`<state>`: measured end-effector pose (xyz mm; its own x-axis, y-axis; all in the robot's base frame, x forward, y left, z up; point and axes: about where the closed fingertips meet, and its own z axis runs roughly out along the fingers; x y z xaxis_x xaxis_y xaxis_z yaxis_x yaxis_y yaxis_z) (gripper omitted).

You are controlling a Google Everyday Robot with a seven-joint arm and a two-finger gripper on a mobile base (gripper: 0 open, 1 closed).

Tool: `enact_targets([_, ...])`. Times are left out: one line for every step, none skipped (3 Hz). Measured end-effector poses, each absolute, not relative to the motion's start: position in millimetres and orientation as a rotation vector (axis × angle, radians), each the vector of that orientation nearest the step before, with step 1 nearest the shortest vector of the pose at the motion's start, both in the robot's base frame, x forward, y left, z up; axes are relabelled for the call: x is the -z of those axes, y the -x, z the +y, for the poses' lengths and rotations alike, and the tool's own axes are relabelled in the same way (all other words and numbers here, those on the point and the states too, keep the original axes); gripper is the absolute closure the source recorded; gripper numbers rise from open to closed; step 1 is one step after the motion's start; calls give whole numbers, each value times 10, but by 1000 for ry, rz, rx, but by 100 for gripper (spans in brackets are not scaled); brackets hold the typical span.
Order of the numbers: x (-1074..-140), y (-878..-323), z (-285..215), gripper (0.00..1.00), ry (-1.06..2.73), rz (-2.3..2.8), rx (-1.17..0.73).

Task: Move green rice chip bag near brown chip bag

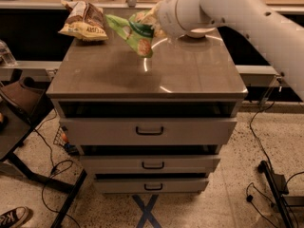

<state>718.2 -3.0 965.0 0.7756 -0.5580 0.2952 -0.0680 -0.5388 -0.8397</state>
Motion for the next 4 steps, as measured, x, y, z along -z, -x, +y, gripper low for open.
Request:
enact_targets([-9550, -7145, 327, 100, 2018, 408, 618])
enact_targets([-9359, -7168, 602, 100, 1976, 385, 533])
enact_targets([-9230, -7152, 891, 100, 1964, 335, 473])
enact_targets([-9177, -7107, 1208, 100, 1953, 257, 415])
